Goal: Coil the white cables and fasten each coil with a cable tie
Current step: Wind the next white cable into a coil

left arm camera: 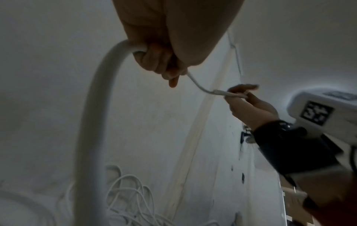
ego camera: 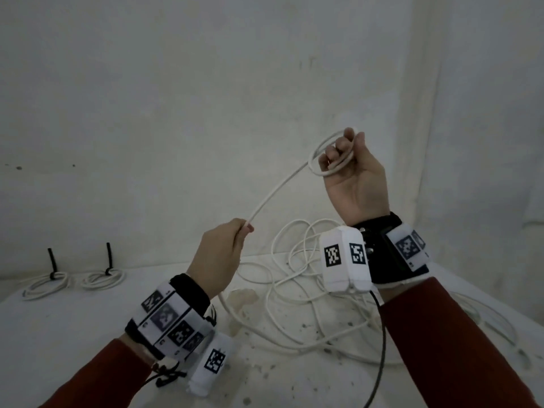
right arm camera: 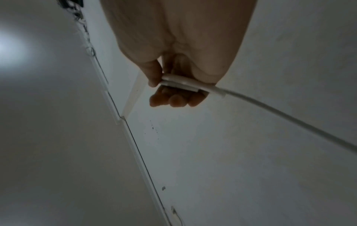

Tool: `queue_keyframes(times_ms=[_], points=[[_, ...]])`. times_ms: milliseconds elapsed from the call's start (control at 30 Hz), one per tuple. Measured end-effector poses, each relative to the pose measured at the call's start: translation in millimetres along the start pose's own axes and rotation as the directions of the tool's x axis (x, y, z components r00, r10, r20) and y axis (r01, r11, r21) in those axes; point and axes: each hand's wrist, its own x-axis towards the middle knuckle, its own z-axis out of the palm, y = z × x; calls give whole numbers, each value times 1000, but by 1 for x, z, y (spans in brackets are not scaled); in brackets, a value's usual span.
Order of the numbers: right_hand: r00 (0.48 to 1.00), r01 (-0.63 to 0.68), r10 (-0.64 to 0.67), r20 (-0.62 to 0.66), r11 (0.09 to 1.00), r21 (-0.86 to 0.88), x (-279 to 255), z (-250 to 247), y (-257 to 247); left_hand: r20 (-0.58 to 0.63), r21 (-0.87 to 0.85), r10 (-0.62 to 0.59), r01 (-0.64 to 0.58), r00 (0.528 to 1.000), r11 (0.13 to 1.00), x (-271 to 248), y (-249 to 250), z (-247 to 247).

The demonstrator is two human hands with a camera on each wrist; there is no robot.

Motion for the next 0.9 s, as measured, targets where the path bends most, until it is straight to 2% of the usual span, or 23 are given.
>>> queue_keyframes(times_ms=[100, 167, 200, 233, 300, 333, 400, 433, 467, 500, 533, 600, 700, 900], points=[[995, 51, -60, -76, 992, -115, 3, -2, 3, 50, 106, 177, -181, 983, 978, 6, 9, 1], [992, 96, -115, -42, 946, -310, 5, -6, 7, 84, 143, 272, -282, 959, 949, 9, 13, 3], [989, 132, -147, 5, 878, -459, 6, -10, 10, 110, 157, 309, -324, 945, 933, 10, 17, 3], [984, 171, -160, 73, 768, -618, 6, -13, 12, 139, 165, 335, -355, 932, 920, 11, 20, 3], [972, 234, -85, 219, 445, -864, 3, -20, 17, 182, 153, 360, -388, 915, 909, 15, 26, 0], [961, 266, 4, 276, 248, -932, 0, -24, 18, 193, 144, 371, -400, 909, 905, 18, 27, -3], [921, 345, 238, 308, -130, -930, -6, -29, 18, 207, 143, 401, -433, 892, 890, 23, 28, -10], [895, 377, 342, 285, -240, -895, -9, -32, 17, 215, 157, 418, -454, 882, 877, 26, 28, -14], [875, 384, 414, 251, -279, -880, -12, -34, 17, 218, 175, 435, -473, 874, 864, 27, 28, -18], [864, 364, 453, 219, -262, -894, -15, -34, 16, 211, 190, 446, -484, 870, 854, 30, 27, -20], [859, 322, 474, 193, -207, -924, -18, -34, 14, 195, 194, 452, -486, 870, 852, 33, 27, -23], [855, 208, 495, 152, -58, -976, -23, -32, 11, 142, 160, 443, -462, 885, 872, 39, 26, -26], [849, 47, 516, 116, 145, -988, -30, -24, 9, 67, 75, 365, -369, 929, 926, 48, 24, -27], [887, -245, 461, 29, 523, -816, -32, -17, 20, 79, -152, 245, -232, 966, 961, 48, 37, -13]])
